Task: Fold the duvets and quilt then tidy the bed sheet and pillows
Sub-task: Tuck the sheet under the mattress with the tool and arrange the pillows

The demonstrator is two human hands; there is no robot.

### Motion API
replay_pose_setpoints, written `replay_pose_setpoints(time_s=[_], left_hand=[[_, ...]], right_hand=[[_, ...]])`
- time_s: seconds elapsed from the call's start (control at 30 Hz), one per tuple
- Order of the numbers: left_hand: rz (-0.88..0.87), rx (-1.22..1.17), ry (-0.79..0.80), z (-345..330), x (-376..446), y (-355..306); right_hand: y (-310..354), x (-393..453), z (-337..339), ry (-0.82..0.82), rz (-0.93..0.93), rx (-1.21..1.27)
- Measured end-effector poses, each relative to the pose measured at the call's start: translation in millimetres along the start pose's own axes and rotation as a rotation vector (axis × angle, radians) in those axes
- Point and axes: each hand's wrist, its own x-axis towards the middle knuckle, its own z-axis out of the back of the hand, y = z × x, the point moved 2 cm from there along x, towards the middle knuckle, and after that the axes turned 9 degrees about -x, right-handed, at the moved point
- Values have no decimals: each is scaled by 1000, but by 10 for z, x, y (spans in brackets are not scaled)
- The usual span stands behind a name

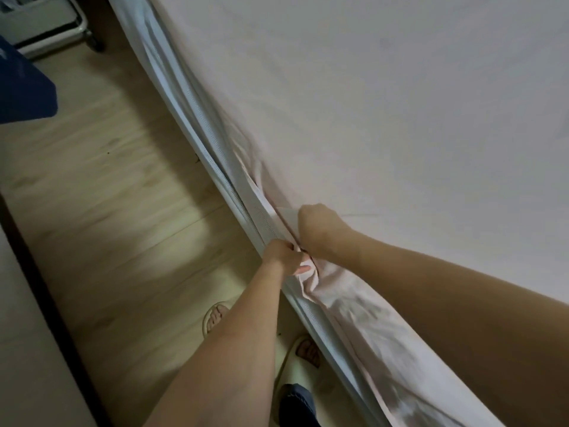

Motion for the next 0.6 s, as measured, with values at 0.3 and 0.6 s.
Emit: replay_pose_setpoints(time_s=[0.3,0.6], left_hand=[[-208,-537,-227,296,55,-377],[-265,-146,-343,357,32,-453]], right_hand=[[109,-44,159,-401,115,109],[336,240,393,-394,157,-89]])
